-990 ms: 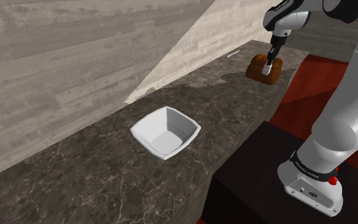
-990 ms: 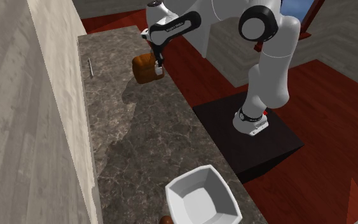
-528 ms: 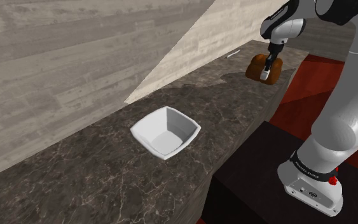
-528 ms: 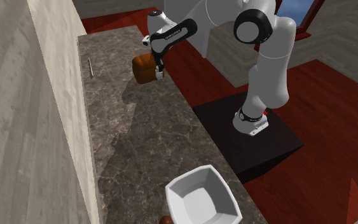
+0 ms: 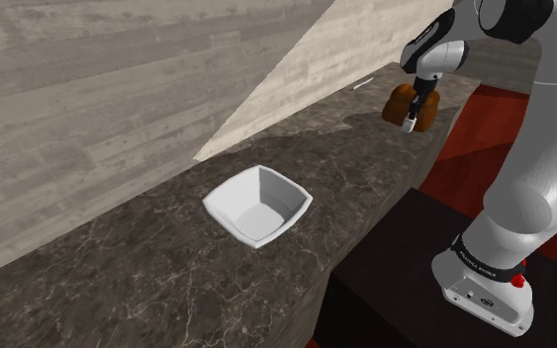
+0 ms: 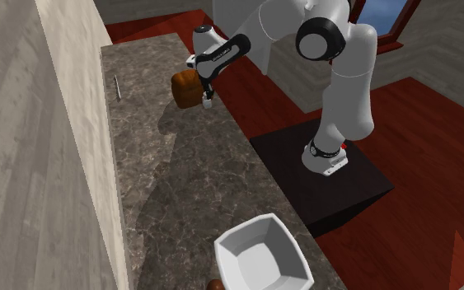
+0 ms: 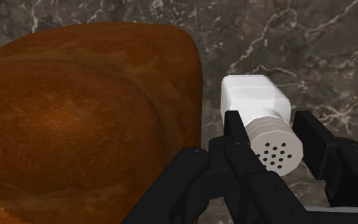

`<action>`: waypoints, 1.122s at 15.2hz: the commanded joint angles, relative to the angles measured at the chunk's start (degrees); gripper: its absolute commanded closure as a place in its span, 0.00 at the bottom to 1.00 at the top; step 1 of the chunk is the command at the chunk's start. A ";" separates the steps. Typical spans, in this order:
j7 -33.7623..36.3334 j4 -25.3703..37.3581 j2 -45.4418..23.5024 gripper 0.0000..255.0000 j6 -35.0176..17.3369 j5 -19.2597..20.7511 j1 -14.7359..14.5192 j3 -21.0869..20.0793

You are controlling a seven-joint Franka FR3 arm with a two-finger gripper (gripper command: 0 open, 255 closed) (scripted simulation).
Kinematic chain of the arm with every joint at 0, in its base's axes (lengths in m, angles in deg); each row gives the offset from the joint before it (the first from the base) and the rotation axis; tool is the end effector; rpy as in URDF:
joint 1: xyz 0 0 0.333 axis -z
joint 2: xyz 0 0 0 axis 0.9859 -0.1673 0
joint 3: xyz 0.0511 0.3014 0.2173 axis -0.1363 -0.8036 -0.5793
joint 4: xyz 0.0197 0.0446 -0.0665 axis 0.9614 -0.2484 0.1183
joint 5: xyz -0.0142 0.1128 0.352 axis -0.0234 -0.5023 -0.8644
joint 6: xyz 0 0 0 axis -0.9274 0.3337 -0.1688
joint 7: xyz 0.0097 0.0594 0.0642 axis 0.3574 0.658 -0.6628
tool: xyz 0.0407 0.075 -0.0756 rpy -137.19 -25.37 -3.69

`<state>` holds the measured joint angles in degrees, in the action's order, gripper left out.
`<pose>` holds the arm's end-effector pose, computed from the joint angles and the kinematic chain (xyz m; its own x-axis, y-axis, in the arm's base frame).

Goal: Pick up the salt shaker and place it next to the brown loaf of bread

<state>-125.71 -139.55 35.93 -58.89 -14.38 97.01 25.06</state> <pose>0.4108 -0.4464 0.3929 0.9979 0.0642 -0.0035 0.0642 -0.9911 0.1164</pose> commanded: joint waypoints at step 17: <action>1.71 0.53 3.12 0.00 3.20 2.35 -1.37 1.05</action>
<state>-124.62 -139.32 37.94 -57.00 -12.90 96.10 25.74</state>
